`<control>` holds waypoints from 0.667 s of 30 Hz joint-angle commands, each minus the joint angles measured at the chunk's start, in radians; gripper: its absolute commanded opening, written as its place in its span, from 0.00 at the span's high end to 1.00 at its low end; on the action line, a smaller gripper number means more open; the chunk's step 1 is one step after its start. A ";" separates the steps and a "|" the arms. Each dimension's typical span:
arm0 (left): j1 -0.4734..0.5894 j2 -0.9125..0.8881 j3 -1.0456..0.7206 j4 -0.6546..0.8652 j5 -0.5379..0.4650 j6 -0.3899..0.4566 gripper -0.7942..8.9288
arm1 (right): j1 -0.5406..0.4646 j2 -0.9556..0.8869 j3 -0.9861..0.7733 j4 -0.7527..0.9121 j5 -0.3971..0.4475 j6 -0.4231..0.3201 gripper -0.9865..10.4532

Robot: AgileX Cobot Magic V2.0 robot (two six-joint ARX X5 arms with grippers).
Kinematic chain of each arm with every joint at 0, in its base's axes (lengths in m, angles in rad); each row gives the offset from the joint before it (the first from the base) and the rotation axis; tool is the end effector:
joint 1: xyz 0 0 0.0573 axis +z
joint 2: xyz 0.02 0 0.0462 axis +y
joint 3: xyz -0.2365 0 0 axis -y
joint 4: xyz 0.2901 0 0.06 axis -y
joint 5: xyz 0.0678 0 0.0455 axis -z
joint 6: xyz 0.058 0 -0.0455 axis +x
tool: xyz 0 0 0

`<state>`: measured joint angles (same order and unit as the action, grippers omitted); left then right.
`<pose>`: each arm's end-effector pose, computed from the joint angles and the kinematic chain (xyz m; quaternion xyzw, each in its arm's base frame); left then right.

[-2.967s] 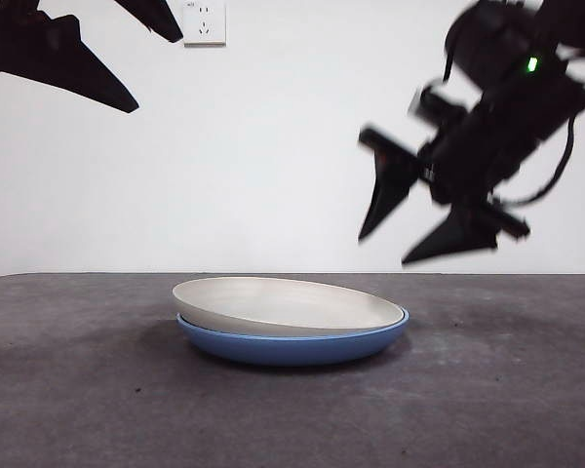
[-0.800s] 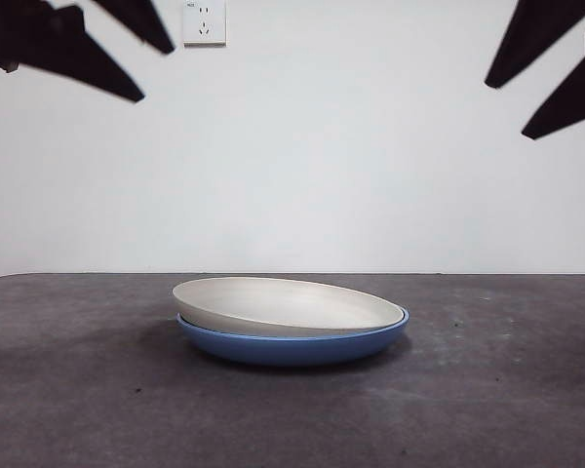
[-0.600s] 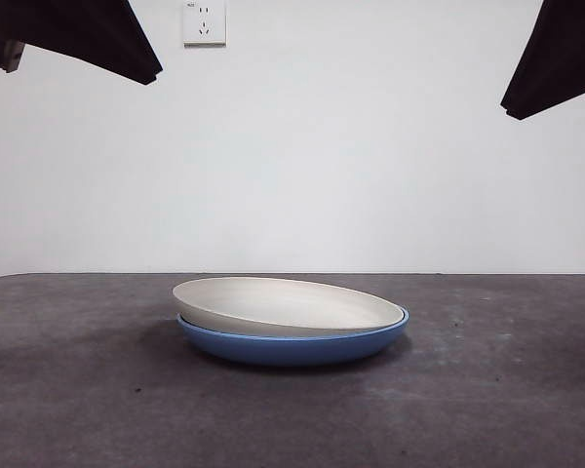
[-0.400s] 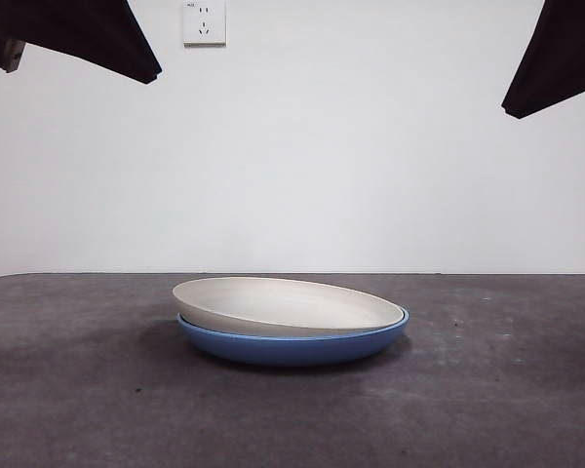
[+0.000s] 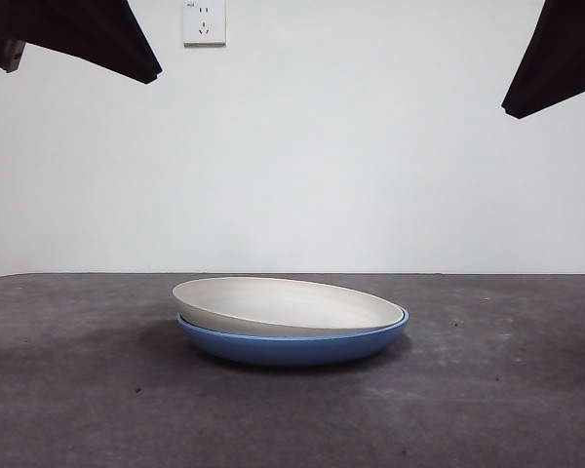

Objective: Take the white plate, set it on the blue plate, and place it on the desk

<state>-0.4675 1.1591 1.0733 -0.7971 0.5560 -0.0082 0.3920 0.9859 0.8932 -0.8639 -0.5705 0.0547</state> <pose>0.2485 -0.1598 0.2647 -0.0221 0.4286 -0.4410 0.7882 0.2200 0.1249 0.2383 0.0625 0.4695 0.3983 0.7855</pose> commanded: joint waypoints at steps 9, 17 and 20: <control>-0.004 0.003 0.014 0.006 0.006 0.016 0.90 | 0.006 0.006 0.018 0.006 -0.002 -0.014 0.91; 0.031 -0.090 0.014 0.127 0.005 0.113 0.90 | 0.006 0.006 0.018 0.006 -0.002 -0.014 0.91; 0.084 -0.161 0.012 0.298 0.004 0.135 0.90 | 0.006 0.006 0.018 0.006 -0.003 -0.014 0.91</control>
<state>-0.3889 1.0096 1.0733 -0.5571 0.5560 0.0895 0.3920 0.9859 0.8932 -0.8639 -0.5701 0.0547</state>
